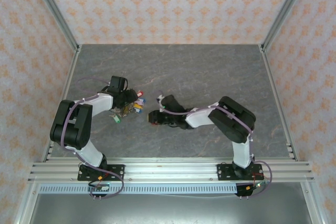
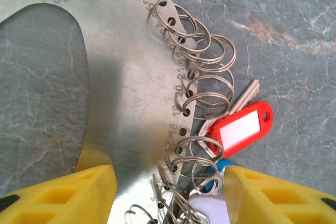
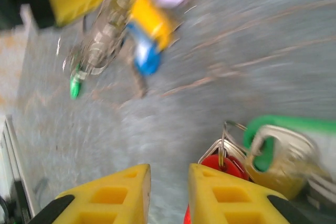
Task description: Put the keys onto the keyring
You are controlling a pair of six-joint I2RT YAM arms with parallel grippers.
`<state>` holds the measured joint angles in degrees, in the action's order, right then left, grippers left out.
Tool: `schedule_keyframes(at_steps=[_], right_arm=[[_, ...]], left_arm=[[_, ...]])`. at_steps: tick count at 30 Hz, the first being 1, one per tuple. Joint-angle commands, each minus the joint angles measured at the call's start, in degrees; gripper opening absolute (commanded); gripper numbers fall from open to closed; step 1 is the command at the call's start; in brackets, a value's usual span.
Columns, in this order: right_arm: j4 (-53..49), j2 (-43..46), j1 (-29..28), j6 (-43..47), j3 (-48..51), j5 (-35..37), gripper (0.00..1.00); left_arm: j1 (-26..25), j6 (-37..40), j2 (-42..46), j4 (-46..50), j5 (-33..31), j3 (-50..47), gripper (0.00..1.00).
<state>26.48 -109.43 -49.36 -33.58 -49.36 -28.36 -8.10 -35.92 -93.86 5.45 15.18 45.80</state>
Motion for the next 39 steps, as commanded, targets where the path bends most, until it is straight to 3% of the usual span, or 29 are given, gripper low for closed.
schedule_keyframes(at_steps=[1, 11, 17, 21, 25, 30, 32, 35, 39], right_arm=[[-2.01, 1.71, 4.66, -4.08, 9.41, 4.02, 0.26], [-8.82, 19.35, 18.48, -7.42, 26.16, 8.96, 0.26], [-19.8, 34.56, 25.88, -4.76, 29.26, 11.08, 0.27], [-23.48, 43.89, 26.45, -1.91, 27.79, 7.88, 0.35], [-22.06, 44.81, 26.26, -1.6, 24.64, -0.09, 0.41], [-20.43, 37.95, 20.77, -0.72, 18.7, -3.46, 0.46], [-19.48, 34.18, 17.57, -0.63, 15.9, -3.46, 0.47], [-18.66, 26.9, 13.59, -0.2, 11.33, -3.84, 0.48], [-18.55, 19.28, 10.1, 0.0, 5.65, -4.32, 0.49]], left_arm=[[-1.97, 0.94, 0.75, 3.5, 1.68, -3.26, 0.57], [-13.38, 1.81, 1.5, 1.71, 3.86, -5.03, 0.58], [-22.45, 0.13, 0.03, 2.63, 2.75, -0.9, 0.59], [-25.44, -0.96, 0.86, 4.04, 0.17, 1.92, 0.61], [-25.3, -1.27, 6.15, 8.19, -8.17, 2.45, 0.68], [-22.72, 0.72, 14.2, 12.18, -11.05, 1.27, 0.74], [-18.88, 1.11, 17.18, 12.42, -9.98, -0.94, 0.76], [-11.48, 1.51, 20.44, 10.07, -2.41, -5.29, 0.76], [-8.28, 4.93, 19.75, 11.08, 2.95, -5.1, 0.75]])
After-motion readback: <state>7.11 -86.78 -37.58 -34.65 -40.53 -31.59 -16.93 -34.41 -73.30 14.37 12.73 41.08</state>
